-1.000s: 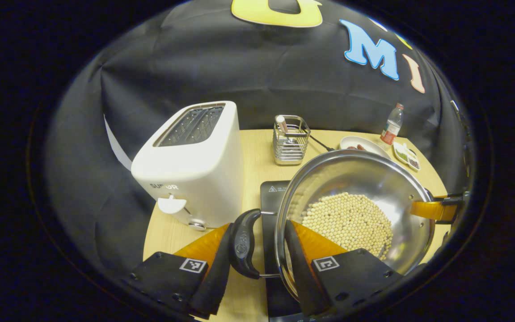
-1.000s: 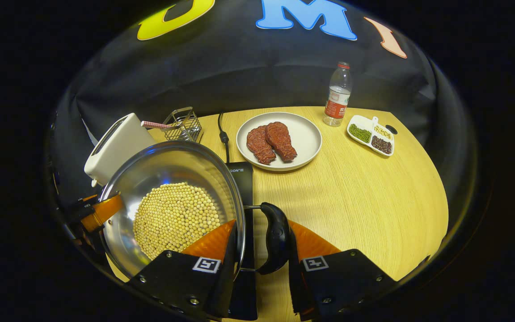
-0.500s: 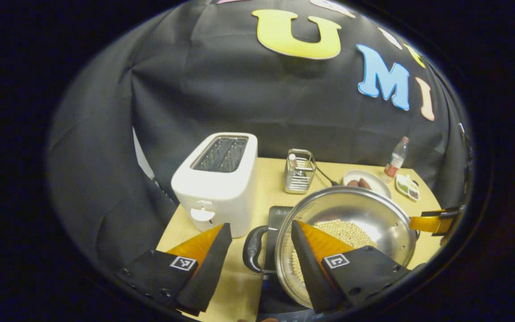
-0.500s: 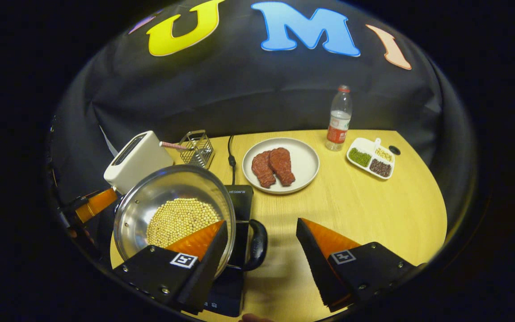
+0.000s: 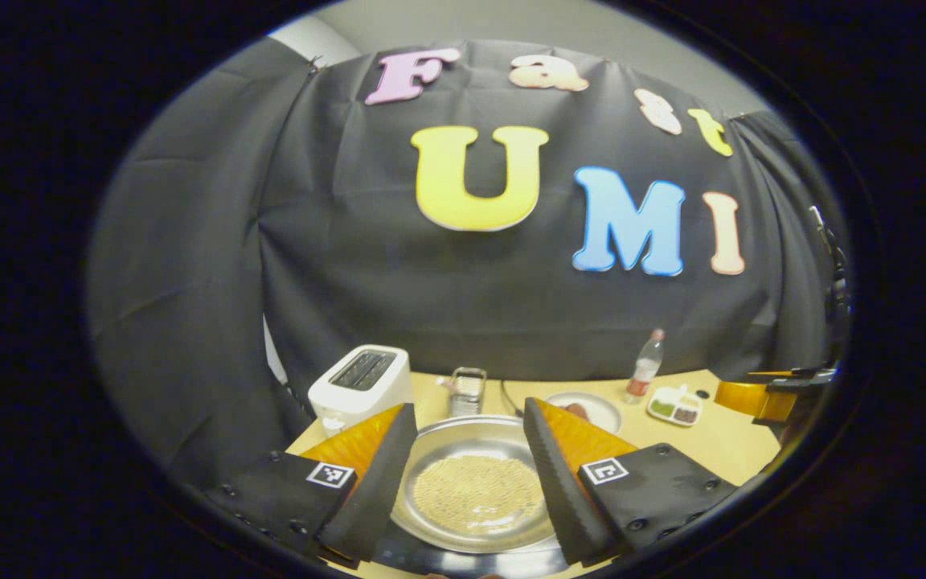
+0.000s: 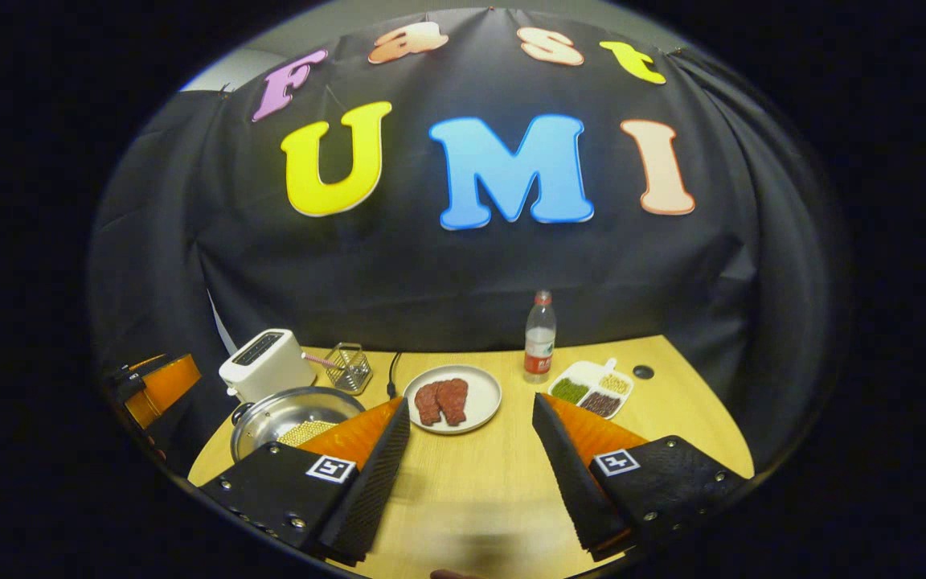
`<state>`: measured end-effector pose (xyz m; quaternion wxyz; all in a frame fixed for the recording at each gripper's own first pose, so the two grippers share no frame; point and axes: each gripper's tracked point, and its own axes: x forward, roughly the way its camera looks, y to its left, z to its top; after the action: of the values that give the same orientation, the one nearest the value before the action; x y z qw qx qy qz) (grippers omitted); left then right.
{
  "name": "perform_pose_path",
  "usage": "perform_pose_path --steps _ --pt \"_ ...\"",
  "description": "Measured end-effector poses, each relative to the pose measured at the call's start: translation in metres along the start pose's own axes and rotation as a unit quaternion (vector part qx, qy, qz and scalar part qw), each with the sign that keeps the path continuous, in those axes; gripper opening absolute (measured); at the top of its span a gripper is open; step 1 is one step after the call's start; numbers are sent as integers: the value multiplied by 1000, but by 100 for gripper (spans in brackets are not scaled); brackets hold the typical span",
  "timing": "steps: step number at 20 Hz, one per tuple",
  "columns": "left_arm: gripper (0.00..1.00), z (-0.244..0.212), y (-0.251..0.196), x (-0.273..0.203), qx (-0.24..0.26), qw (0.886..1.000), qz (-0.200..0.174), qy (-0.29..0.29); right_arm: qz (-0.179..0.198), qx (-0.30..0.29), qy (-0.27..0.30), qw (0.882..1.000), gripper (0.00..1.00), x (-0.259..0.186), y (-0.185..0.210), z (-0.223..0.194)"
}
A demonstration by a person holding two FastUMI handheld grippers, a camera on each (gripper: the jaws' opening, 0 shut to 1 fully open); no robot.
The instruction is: First push the handle of the pot to place it horizontally, then grasp the pot with both hands and set it on the induction cooktop.
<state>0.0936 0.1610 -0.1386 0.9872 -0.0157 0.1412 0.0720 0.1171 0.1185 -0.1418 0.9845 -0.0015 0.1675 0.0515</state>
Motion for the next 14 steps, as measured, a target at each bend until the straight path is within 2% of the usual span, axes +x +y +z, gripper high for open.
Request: perform_pose_path --steps 2,3,4,6,8,10,11,12,14 --pt "90 36 -37 -27 -8 999 -10 -34 3 -1 -40 999 92 -32 -18 36" --pt "98 54 -58 -40 -7 999 -15 -52 6 -3 -57 998 92 -47 -29 50" --pt "99 68 -72 -50 -4 997 -13 -72 3 -8 -73 997 93 -60 -42 63" --pt "95 89 -96 -68 4 995 -10 -100 -2 -16 -97 995 97 -84 -66 83" --pt "91 101 -118 -93 6 994 -11 -110 6 -11 -114 993 98 -101 -79 96" --pt "95 108 -130 -110 5 993 -4 -117 16 -2 -125 992 98 -112 -86 104" --pt "91 110 -136 -117 5 993 -4 -120 17 -1 -128 992 98 -116 -93 105" --pt "99 109 -141 -120 5 993 -5 -122 15 -2 -129 991 98 -119 -97 105" --pt "99 109 -145 -129 11 992 -11 -122 11 -1 -127 992 98 -123 -101 102"
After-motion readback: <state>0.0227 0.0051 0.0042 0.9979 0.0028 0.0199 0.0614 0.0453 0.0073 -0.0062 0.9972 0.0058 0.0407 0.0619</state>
